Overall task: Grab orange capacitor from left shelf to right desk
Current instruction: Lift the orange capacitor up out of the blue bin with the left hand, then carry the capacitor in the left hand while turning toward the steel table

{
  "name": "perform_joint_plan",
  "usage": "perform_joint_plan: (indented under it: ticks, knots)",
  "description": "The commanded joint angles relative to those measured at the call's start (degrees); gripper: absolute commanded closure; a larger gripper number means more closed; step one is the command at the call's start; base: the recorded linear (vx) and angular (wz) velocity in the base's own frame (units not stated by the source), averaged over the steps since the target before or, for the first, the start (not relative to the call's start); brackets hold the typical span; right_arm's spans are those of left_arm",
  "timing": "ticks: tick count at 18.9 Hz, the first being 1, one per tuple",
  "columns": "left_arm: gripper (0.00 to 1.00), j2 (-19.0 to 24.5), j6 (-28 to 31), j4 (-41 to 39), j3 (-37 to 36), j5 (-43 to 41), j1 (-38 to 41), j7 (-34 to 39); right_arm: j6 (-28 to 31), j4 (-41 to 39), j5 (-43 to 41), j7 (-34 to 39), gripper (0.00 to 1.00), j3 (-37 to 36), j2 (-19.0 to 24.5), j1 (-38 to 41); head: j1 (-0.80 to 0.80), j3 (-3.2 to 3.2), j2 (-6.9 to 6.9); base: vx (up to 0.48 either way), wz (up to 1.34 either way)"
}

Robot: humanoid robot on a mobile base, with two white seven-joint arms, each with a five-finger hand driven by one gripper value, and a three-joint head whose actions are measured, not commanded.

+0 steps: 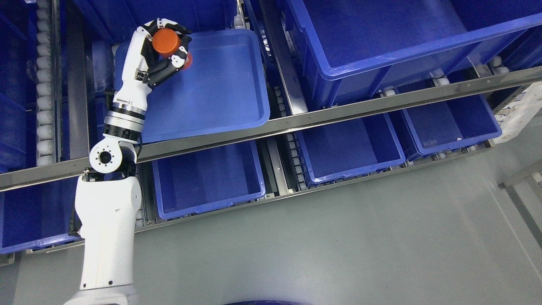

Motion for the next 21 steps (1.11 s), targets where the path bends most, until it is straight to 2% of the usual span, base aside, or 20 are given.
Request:
perform_joint_plan:
  ticks: [1,4,13,21]
  knots:
    - [0.99,-0.07,-2.73,-10.06,4.5,3.66,1.48,-0.03,0.01,-1.93,0.26,0.24,0.0,-0.62,-1.0,-0.07,0.0,0.0,0.0,-0.063,0.0]
    - [0.99,-0.07,-4.23,-10.06,4.15,3.84,2.55,-0.03,0.01,-1.93,0.26,0.24,0.0,-0.62,-1.0,-0.07,0.0,0.0,0.0,-0.127,-0.06]
    - [0.99,-0.07,-3.88,-10.06,3.45,4.98,2.55,0.05,0.01,-1.93,0.26,0.24,0.0,-0.62,-1.0,-0.07,0.0,0.0,0.0,-0.189,-0.24]
    - [0.98,-0.07,-3.53,-9.89,1.78,5.86,2.37,0.32,0.01,-1.93,0.26,0.24,0.0,-0.44,-1.0,-0.07,0.0,-0.04,0.0,-0.112,-0.8]
